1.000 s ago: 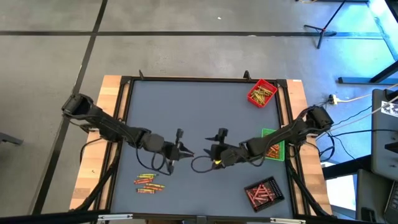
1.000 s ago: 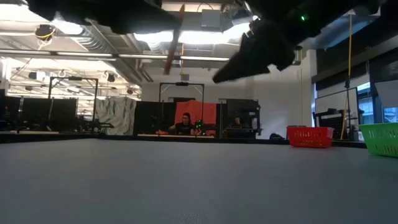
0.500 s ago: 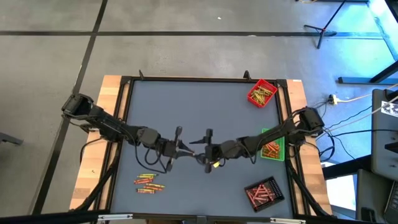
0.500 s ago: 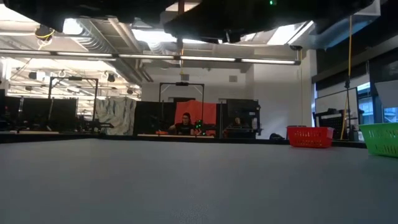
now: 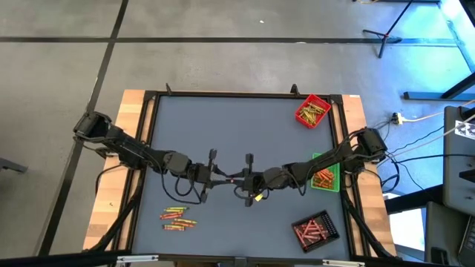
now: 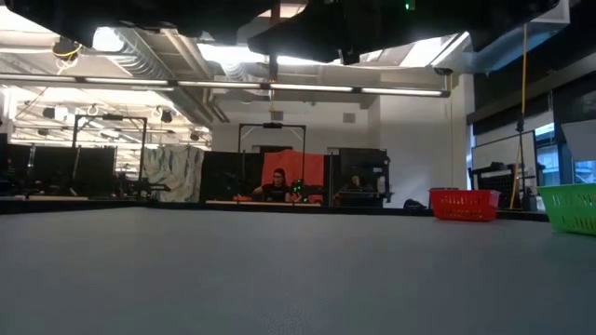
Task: Sort crayons
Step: Put the orange crayon into the green bin
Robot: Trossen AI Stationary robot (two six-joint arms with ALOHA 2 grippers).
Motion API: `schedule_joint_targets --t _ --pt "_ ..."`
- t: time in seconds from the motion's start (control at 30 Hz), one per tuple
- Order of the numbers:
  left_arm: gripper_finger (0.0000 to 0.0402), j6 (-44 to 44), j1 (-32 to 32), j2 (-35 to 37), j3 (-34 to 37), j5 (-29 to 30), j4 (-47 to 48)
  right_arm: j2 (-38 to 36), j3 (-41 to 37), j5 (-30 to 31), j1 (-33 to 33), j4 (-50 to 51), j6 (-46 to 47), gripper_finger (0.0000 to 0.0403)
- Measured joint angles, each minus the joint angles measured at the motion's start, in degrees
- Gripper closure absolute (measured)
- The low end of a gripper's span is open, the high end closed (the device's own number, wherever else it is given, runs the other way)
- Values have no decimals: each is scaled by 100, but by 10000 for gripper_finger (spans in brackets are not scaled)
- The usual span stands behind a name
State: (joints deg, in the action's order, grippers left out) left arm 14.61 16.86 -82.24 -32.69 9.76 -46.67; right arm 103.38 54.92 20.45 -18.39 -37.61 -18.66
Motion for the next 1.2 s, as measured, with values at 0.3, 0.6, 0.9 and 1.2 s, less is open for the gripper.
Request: schedule_joint_targets --t 0.3,0.6,0.9,1.2 --pt "259 -393 233 1156 -4 886 2146 -586 -2 604 -83 1333 467 390" --pt "257 -637 422 1651 -4 1799 3355 -2048 -2 1541 -314 5289 3191 362" --pt "257 -710 400 1620 -4 1799 3336 -2996 -2 662 -340 9874 7310 381" --pt "257 -721 400 1620 -4 1801 3318 -2997 -378 -865 -339 11375 9369 373"
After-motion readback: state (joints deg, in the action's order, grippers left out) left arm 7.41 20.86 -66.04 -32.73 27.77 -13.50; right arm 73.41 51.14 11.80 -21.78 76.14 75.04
